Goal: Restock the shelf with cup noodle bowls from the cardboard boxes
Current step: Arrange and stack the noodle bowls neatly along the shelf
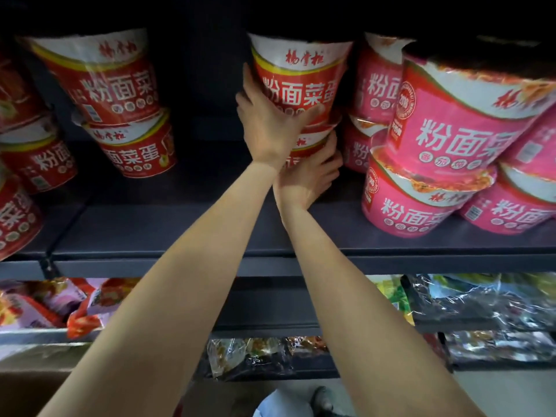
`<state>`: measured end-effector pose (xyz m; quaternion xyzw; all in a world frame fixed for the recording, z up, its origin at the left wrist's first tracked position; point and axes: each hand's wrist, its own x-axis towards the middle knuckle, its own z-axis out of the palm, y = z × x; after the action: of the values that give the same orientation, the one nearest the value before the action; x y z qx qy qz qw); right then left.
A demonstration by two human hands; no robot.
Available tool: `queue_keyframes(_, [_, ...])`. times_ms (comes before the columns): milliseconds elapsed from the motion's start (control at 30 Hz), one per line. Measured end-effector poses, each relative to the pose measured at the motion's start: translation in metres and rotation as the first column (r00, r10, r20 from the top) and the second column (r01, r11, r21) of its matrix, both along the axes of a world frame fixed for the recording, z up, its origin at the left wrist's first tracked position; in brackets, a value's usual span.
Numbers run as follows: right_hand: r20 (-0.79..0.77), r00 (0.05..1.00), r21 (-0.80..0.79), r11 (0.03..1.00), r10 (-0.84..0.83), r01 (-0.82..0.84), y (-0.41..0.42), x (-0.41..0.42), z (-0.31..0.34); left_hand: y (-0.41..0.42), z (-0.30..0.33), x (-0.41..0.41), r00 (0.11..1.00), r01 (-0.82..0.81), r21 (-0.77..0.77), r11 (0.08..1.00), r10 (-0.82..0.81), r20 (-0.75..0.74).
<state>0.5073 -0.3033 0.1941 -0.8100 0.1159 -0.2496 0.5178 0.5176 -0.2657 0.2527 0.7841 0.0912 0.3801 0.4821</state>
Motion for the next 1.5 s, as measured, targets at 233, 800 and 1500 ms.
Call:
queue_keyframes(233, [0.067,0.993,-0.096,0.991,0.096,-0.089,-0.016,0.023,-0.012,0.007,-0.008,0.015,0.997,0.038,0.028,0.999,-0.036,-0.065])
queue_keyframes(800, [-0.026,0.931,0.100,0.928,0.364,-0.360,-0.034,0.039,-0.012,0.042,0.002,0.020,0.919,0.340,-0.072,0.938,-0.348,-0.188])
queue_keyframes(1500, [-0.139,0.920,-0.115,0.916,0.367,-0.383,-0.041,0.031,-0.006,0.034,-0.016,0.022,0.956,0.185,0.031,0.982,-0.172,-0.238])
